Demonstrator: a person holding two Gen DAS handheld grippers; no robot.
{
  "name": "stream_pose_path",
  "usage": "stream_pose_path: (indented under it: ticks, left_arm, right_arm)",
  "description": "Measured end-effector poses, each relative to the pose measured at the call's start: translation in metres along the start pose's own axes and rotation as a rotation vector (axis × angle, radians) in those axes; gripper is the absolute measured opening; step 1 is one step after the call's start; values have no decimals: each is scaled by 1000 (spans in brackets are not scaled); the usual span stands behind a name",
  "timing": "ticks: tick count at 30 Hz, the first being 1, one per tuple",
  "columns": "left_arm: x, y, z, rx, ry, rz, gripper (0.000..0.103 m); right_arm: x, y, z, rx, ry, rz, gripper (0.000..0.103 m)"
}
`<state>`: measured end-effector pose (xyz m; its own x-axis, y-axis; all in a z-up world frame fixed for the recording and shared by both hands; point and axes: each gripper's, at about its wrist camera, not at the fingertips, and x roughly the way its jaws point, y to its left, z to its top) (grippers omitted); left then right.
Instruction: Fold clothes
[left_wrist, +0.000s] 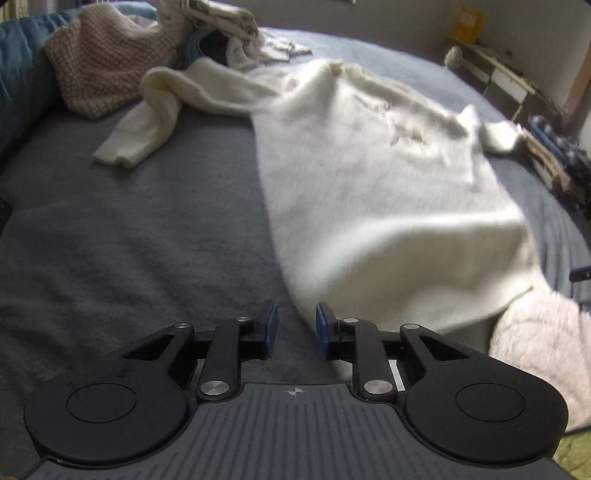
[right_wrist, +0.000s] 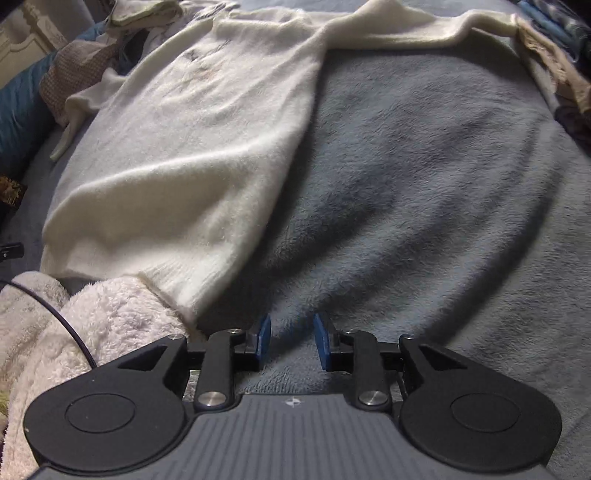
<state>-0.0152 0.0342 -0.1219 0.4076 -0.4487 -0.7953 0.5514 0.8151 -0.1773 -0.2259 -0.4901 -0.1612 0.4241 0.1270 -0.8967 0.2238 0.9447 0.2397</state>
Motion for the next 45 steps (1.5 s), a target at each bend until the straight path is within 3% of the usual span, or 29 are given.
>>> stream_pose_path:
  ticks: [1, 4, 9, 12, 15, 19, 21, 22, 24, 27, 30, 34, 36, 37, 41, 43, 45]
  left_arm:
    - [-4, -6, 9, -1, -30, -24, 22]
    - [11, -44, 34, 69, -7, -126, 23]
    - [70, -133, 35, 438, 175, -168, 23]
    - [99, -154, 24, 525, 268, -168, 23]
    - [122, -154, 14, 514, 347, -141, 23]
    - [127, -147, 6, 461, 348, -138, 23]
    - [127, -143, 4, 437, 345, -144, 23]
    - [127, -142, 3, 427, 344, -147, 23]
    - [127, -140, -1, 432, 335, -151, 23]
    - [127, -136, -6, 421, 325, -156, 23]
    - [128, -133, -10, 407, 322, -162, 23]
    - [129, -128, -14, 401, 319, -171, 23]
    - [129, -127, -15, 396, 318, -175, 23]
    - [129, -126, -15, 393, 318, -178, 23]
    - [127, -123, -20, 389, 316, -182, 23]
    - [130, -128, -14, 390, 317, -183, 23]
    - [129, -124, -15, 388, 315, -184, 23]
  right_arm:
    - [-7, 1, 5, 4, -33, -1, 28]
    - [-13, 18, 28, -1, -103, 44, 28]
    - [10, 69, 67, -80, -125, 144, 28]
    - [29, 92, 83, -144, -93, 154, 28]
    - [50, 103, 92, -165, -55, 149, 28]
    - [88, 102, 101, -157, -2, 62, 27]
    - [108, 92, 106, -140, 11, -11, 17]
    - [111, 84, 111, -93, 3, -12, 10]
    - [100, 75, 119, 6, -46, 12, 10]
    - [77, 83, 125, -24, -107, 66, 12]
    - [71, 94, 138, -71, -121, 65, 13]
    - [114, 93, 162, -36, -12, 22, 14]
    - [133, 88, 171, -62, -34, -48, 10]
    - [141, 86, 175, -79, -50, -88, 0]
    - [146, 55, 201, 65, -130, -122, 0]
    - [138, 54, 206, 64, -179, -179, 0]
    - [125, 62, 206, 27, -209, -179, 0]
